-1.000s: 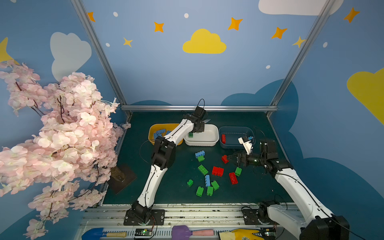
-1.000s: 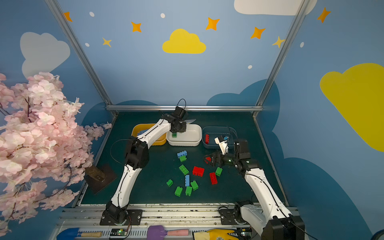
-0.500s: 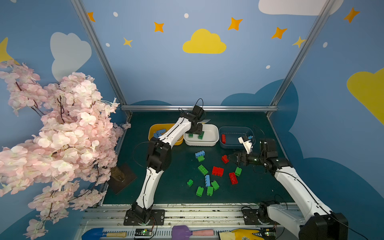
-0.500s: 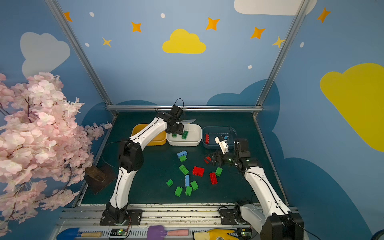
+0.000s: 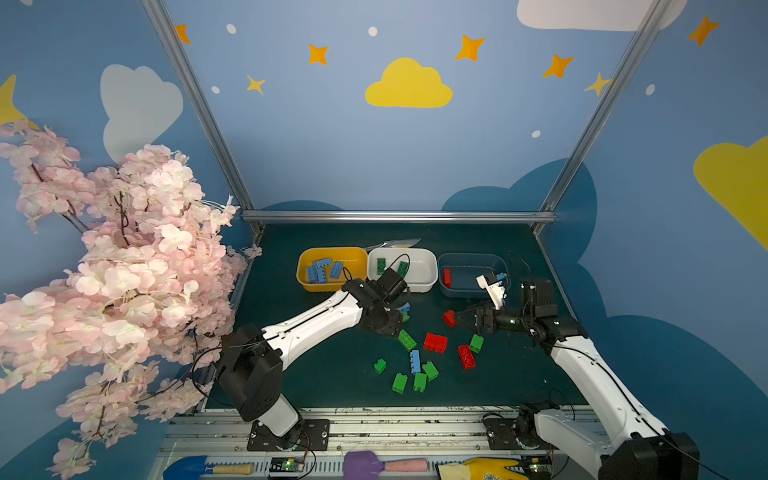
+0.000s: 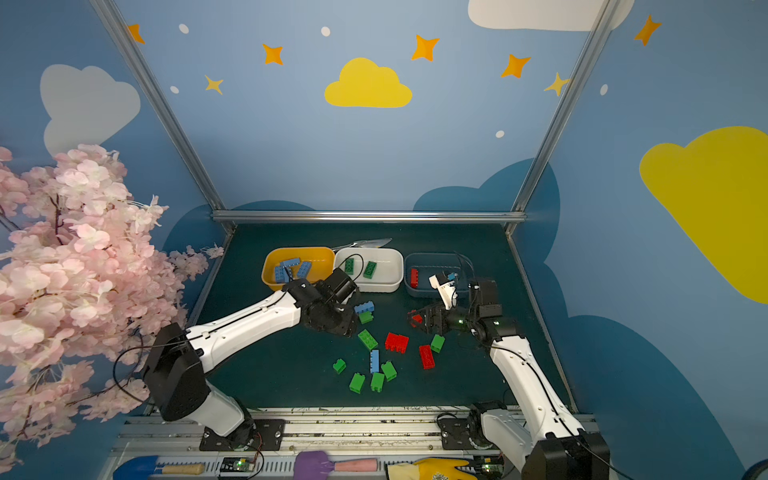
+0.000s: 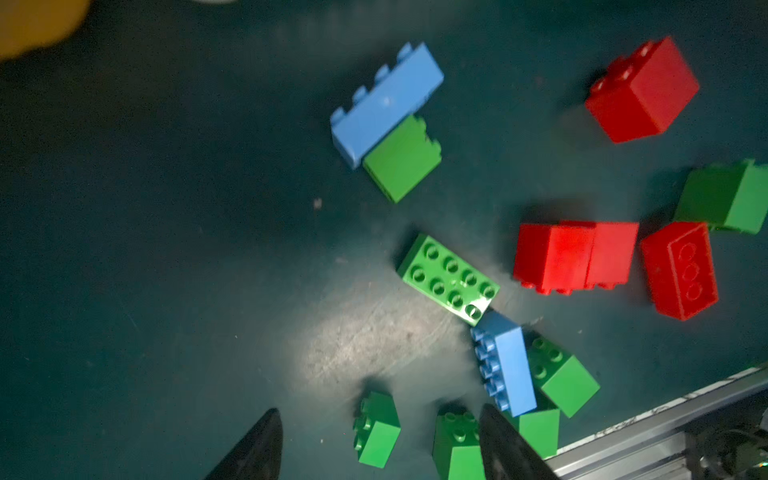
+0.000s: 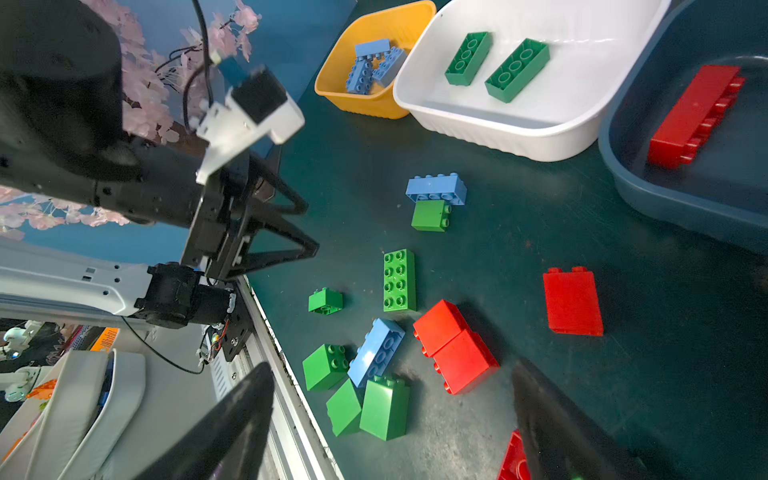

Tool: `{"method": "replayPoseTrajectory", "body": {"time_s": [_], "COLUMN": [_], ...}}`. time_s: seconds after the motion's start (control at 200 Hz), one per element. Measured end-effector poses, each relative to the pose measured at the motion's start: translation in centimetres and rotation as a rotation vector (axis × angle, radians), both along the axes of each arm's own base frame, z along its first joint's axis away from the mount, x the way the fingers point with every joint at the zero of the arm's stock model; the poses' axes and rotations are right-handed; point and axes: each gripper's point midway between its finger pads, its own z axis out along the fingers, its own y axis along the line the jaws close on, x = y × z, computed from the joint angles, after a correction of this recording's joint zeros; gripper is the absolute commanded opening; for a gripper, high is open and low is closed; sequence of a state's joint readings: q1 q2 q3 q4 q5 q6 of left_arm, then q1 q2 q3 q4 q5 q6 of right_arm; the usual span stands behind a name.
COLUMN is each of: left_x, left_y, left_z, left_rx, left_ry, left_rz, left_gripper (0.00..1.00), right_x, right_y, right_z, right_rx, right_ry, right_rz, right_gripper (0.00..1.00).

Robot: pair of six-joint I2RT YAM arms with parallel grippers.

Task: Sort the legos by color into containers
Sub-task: 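Lower the left gripper onto a small green brick and grasp it, then lift the green brick into the white bin and open the left gripper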

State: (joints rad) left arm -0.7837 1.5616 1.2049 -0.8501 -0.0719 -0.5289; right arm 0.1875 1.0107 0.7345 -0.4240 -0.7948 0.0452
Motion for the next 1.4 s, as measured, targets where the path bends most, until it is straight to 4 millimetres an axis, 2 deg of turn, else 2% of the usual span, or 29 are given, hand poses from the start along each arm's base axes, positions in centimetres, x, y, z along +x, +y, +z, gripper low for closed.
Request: {"method": "replayPoseTrajectory", "body": {"time_s": [0.11,0.235,0.476,0.526,0.611,0.716,0.831,0.906,1.036,1.126,1.266,1.402], "left_x": [-2.3,-4.0,-5.1,-5.3,-5.6,-5.8,-5.8,-5.9,-5.9,-5.0,-1.1,4.2], "left_y": [0.2,0.3,0.3,0.1,0.0,0.1,0.2,0.4,0.7,0.2,-1.6,-3.3], "left_z": [-1.4,-3.5,-6.9,-7.5,-8.5,-9.1,-9.3,-9.3,-8.7,-7.3,-3.6,0.5], "left_rx": [0.014,0.038,0.088,0.098,0.121,0.14,0.147,0.154,0.175,0.158,0.075,-0.019], "left_ry": [0.022,0.045,0.078,0.084,0.098,0.107,0.111,0.115,0.125,0.114,0.035,-0.067], "left_rz": [-0.027,-0.066,-0.139,-0.157,-0.182,-0.203,-0.214,-0.216,-0.213,-0.202,-0.168,-0.133], "left_gripper": [0.74,0.74,0.69,0.64,0.49,0.41,0.27,0.24,0.24,0.24,0.24,0.24], "right_x": [-0.2,-0.4,-1.1,-1.2,-1.4,-1.5,-1.6,-1.6,-1.7,-1.6,-1.5,-1.3], "right_y": [0.1,0.2,0.1,0.1,0.0,0.0,0.0,0.0,-0.1,-0.1,-0.1,-0.1], "right_z": [0.0,-0.1,-0.5,-0.5,-0.5,-0.6,-0.6,-0.7,-0.9,-0.9,-1.2,-1.3], "right_rx": [0.001,0.002,-0.001,-0.001,-0.002,-0.004,-0.005,-0.007,-0.013,-0.015,-0.02,-0.019], "right_ry": [0.0,0.002,0.01,0.01,0.011,0.013,0.016,0.02,0.023,0.023,0.03,0.029], "right_rz": [0.006,0.011,0.014,0.014,0.013,0.012,0.013,0.013,0.012,0.011,0.014,0.012], "right_gripper": [0.88,0.88,0.88,0.88,0.88,0.88,0.88,0.88,0.88,0.88,0.88,0.88]}}
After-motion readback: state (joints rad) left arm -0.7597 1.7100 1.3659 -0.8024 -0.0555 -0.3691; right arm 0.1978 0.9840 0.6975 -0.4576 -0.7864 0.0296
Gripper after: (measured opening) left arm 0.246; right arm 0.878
